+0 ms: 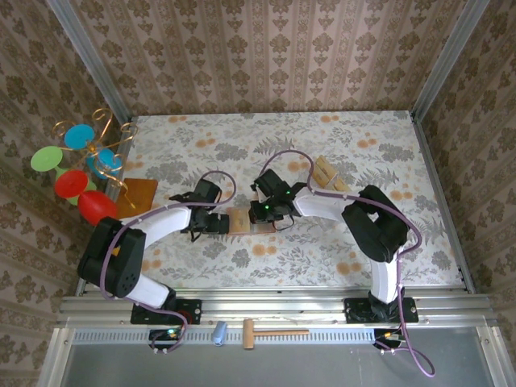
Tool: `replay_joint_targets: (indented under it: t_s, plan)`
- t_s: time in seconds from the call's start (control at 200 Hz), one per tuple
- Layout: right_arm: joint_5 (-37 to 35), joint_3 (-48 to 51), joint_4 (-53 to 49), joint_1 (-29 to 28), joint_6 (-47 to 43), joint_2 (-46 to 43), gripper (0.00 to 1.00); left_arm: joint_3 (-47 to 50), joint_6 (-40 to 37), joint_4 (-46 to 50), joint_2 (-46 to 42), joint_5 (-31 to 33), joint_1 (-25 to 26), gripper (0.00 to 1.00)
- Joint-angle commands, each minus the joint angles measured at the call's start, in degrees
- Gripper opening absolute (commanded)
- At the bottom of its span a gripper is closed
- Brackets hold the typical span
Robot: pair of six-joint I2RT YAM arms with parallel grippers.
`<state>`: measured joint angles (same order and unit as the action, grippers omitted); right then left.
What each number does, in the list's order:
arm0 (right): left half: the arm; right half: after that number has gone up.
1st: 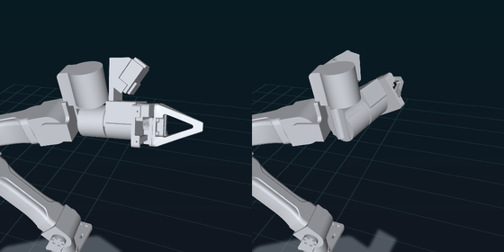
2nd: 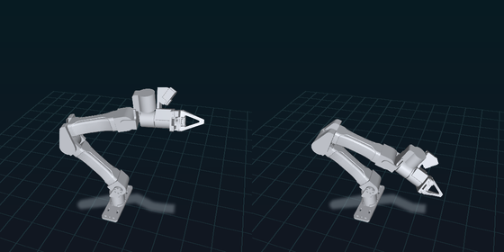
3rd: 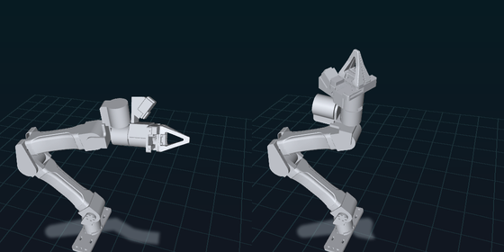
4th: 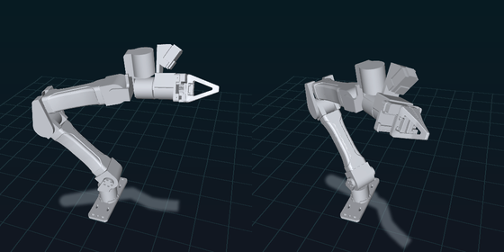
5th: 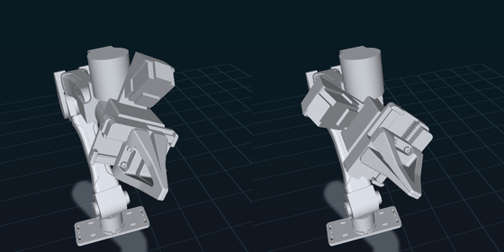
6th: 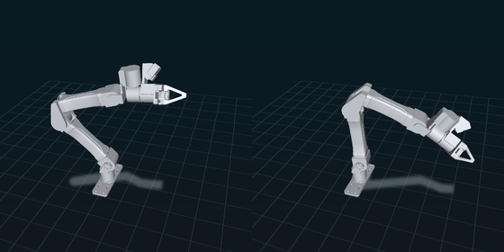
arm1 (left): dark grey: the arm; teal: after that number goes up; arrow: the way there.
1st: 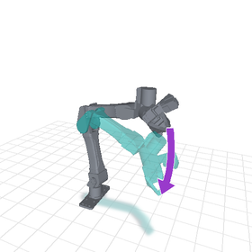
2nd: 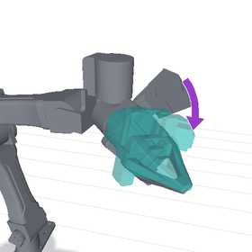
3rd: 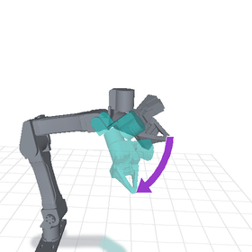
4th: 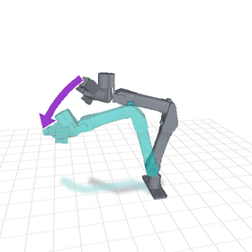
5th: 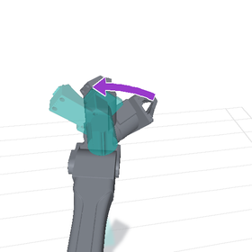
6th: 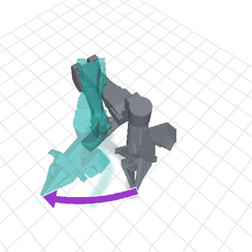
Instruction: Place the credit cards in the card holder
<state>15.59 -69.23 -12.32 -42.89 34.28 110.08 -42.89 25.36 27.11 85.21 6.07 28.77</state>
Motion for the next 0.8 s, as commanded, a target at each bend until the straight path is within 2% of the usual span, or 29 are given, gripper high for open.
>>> replay_joint_targets:
  t_s: [0.0, 0.795]
  plan:
    - [-0.83, 0.77, -0.08, -0.75, -0.05, -0.48, 0.02, 0.95, 1.27, 1.87, -0.80, 2.11, 0.50, 1.00]
    - [0.88, -2.67, 0.02, -2.97, 1.14, 4.47, 0.01, 2.29, 2.76, -1.00, 2.32, 0.50, 1.99, 1.00]
